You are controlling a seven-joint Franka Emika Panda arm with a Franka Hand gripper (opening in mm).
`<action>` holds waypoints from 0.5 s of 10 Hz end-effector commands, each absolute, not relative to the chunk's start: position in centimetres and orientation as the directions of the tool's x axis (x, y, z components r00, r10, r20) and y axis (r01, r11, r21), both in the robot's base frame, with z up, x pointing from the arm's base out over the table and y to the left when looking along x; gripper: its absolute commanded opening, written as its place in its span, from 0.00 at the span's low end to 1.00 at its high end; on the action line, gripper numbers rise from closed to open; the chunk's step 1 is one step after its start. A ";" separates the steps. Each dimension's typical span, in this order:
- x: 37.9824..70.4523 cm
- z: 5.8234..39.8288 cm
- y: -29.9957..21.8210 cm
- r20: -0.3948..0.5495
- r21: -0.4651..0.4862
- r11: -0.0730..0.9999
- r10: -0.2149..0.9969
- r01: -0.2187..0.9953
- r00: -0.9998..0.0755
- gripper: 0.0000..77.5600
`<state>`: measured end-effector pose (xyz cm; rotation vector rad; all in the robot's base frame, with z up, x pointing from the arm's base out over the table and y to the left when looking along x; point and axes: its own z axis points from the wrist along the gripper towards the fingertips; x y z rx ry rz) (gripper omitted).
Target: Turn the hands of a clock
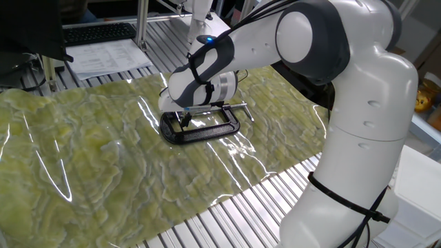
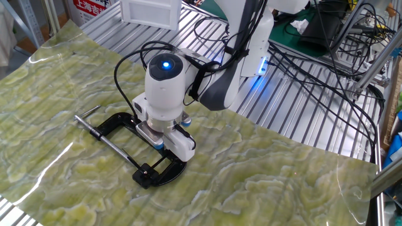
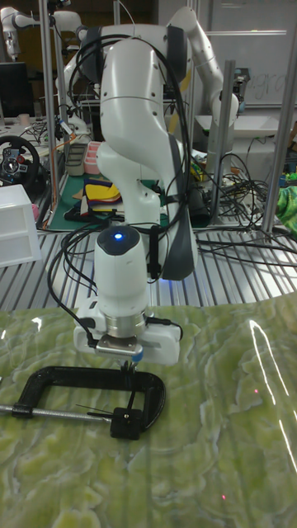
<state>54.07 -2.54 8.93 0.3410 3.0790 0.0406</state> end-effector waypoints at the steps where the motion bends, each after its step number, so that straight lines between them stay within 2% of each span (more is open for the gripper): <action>1: 54.2 9.0 -2.5 -0.039 0.047 0.972 0.232 0.230 -0.972 0.00; 5: 54.5 9.1 -2.4 -0.035 0.067 0.967 0.247 0.244 -0.968 0.00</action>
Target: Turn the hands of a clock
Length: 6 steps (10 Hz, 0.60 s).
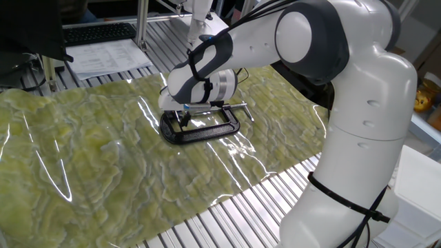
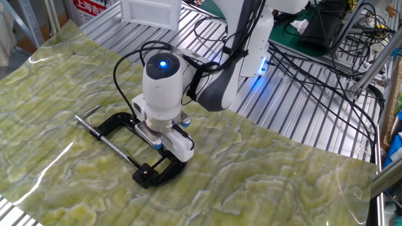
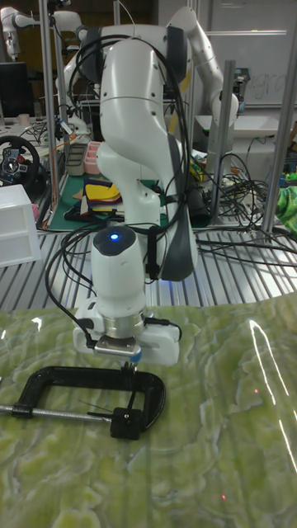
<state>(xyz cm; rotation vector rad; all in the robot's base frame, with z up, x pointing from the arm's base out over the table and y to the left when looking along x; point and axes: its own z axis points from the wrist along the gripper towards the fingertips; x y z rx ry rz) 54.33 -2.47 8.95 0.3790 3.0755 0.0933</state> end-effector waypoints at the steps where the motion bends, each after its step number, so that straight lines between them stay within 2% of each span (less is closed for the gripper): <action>1: 54.6 9.1 -2.4 -0.035 0.067 0.967 0.248 0.246 -0.968 0.00; 6: 54.9 9.4 -1.6 -0.035 0.068 0.962 0.269 0.266 -0.963 0.00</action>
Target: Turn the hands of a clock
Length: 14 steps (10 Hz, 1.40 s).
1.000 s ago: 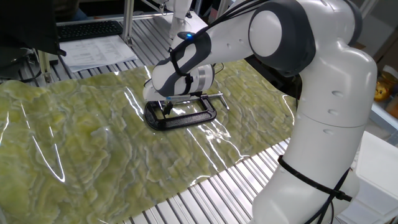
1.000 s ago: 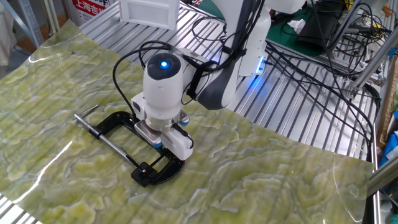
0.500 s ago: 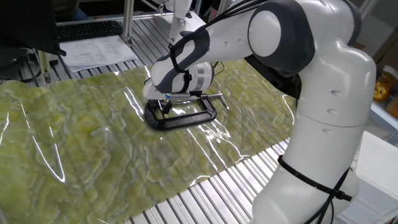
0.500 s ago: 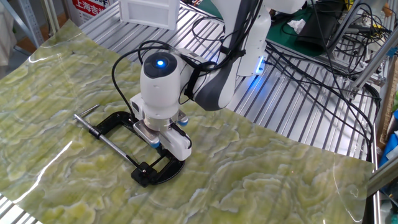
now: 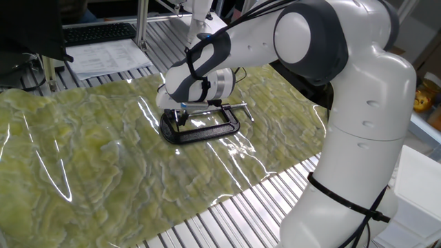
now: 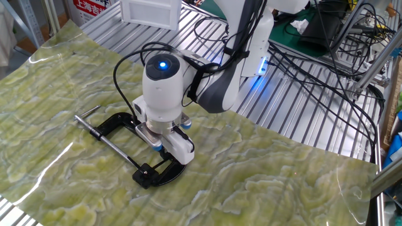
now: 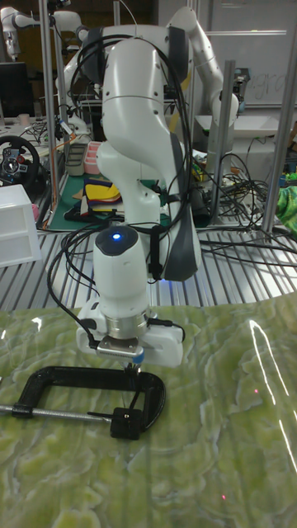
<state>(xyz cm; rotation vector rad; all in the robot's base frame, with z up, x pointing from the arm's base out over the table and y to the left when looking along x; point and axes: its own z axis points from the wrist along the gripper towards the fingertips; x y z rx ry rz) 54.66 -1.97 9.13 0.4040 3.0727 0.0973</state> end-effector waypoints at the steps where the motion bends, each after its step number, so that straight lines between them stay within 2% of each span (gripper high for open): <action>1: 54.9 9.5 -1.4 -0.036 0.067 0.961 0.271 0.268 -0.962 0.00; 9: 55.5 9.9 -0.7 -0.041 0.065 0.952 0.303 0.300 -0.952 0.00; 14: 55.0 11.2 -0.9 0.020 0.045 0.968 0.246 0.247 -0.969 0.00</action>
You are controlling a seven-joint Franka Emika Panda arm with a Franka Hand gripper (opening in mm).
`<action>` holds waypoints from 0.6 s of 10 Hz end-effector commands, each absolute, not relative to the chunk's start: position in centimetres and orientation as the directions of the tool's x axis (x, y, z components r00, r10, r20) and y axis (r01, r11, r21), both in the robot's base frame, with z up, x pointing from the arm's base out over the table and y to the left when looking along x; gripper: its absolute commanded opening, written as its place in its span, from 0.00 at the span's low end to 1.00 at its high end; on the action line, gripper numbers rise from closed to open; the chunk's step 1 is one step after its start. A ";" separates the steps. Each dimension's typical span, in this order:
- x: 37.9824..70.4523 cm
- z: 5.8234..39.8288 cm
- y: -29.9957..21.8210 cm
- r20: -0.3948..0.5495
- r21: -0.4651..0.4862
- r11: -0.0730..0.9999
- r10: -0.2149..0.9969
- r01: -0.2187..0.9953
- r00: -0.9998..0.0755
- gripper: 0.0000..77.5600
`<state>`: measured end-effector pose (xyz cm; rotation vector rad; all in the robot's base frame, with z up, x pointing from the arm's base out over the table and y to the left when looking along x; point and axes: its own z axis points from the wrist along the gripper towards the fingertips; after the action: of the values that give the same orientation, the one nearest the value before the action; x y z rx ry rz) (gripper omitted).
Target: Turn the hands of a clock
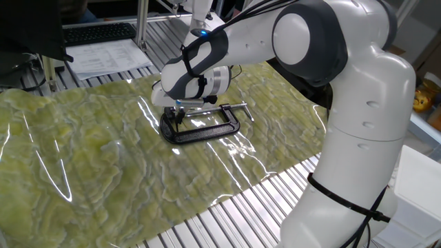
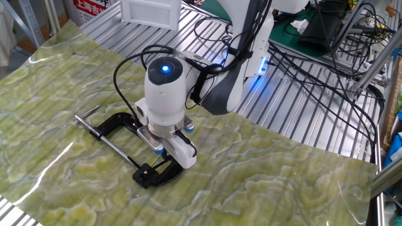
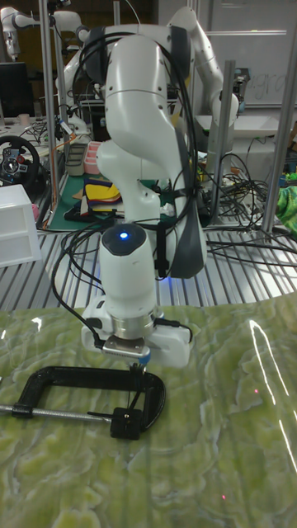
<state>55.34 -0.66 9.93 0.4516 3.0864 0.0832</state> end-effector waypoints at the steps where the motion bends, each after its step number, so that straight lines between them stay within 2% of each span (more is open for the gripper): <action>1: 54.7 11.2 -1.0 0.019 0.044 0.970 0.240 0.241 -0.971 0.00; 6: 54.2 10.8 -1.1 0.003 0.042 0.967 0.252 0.251 -0.968 0.00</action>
<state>54.12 -1.08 10.80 0.3953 3.1175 0.0657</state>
